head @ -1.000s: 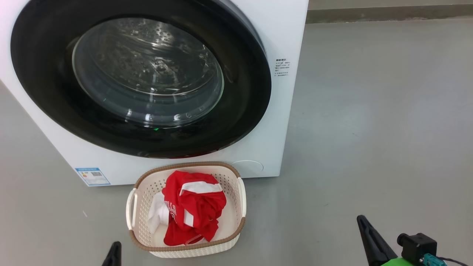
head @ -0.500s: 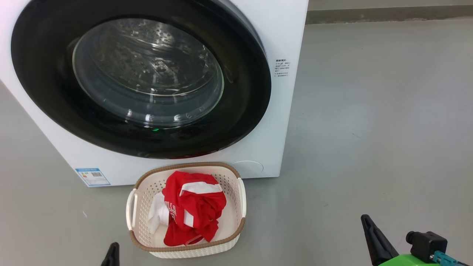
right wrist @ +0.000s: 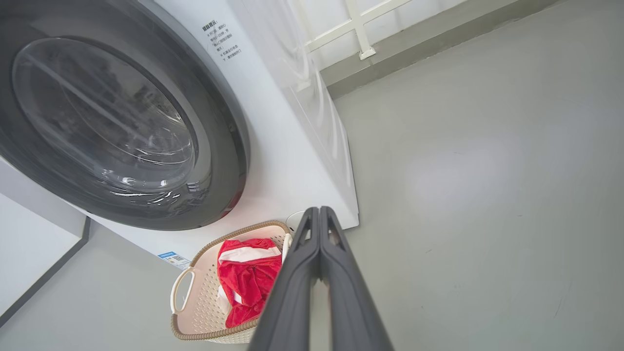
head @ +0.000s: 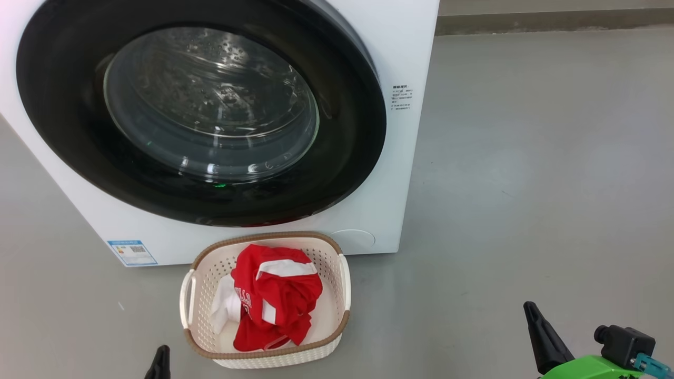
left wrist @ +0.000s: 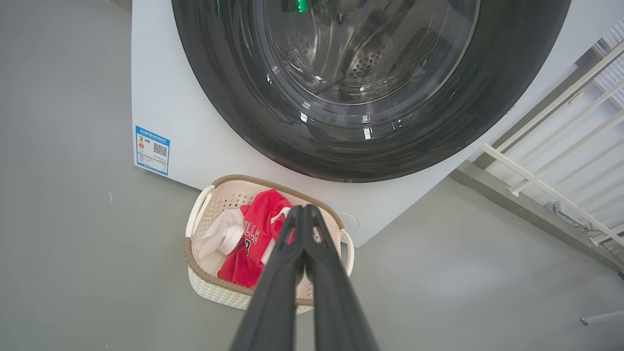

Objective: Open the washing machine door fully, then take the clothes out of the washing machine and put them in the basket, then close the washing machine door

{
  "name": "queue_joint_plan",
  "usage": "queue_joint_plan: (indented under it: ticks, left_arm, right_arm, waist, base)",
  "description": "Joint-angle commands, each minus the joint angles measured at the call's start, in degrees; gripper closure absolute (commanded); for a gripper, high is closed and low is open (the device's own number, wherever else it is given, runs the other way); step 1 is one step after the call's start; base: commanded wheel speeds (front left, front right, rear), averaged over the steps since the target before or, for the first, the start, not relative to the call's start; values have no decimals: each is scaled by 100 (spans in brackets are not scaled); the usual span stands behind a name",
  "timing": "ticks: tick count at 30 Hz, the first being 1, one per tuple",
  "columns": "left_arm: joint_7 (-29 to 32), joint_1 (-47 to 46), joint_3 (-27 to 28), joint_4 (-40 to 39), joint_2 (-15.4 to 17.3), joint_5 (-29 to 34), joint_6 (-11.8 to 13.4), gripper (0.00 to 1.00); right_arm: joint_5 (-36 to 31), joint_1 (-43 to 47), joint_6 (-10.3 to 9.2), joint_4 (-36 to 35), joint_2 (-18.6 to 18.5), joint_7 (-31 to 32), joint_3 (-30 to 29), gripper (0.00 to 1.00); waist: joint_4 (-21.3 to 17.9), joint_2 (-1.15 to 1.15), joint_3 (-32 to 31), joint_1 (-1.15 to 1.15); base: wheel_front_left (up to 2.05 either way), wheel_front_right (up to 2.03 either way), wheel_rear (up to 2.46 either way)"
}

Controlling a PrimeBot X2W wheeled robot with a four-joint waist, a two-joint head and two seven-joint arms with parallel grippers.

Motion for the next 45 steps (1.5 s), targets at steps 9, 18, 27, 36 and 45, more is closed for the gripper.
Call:
queue_joint_plan:
  ticks: [9,18,27,36,45]
  left_arm:
    - [172,-279,101,-201,63,-603,-11,100]
    - [321,-351,127,-230,53,-1145,-13,100]
    - [486,-432,155,-263,42,-1748,-16,100]
    - [634,-504,180,-292,32,-2288,-19,100]
    - [783,-577,206,-321,22,-2831,-21,100]
  right_arm:
    - [592,-242,-7,-223,-44,160,-65,100]
    - [1116,-303,-8,-279,-40,310,-130,100]
    - [1698,-372,-10,-341,-34,477,-203,100]
    - [2218,-434,-12,-397,-28,629,-270,100]
    - [2740,-496,-13,-453,-21,781,-338,100]
  waist:
    - [-1,0,-7,-1]
    - [-1,0,-14,-1]
    - [-2,0,-22,-1]
    - [-3,0,-29,-1]
    - [-4,0,-36,-1]
  base:
    - [0,0,0]
    - [0,0,0]
    - [0,0,0]
    - [0,0,0]
    - [0,0,0]
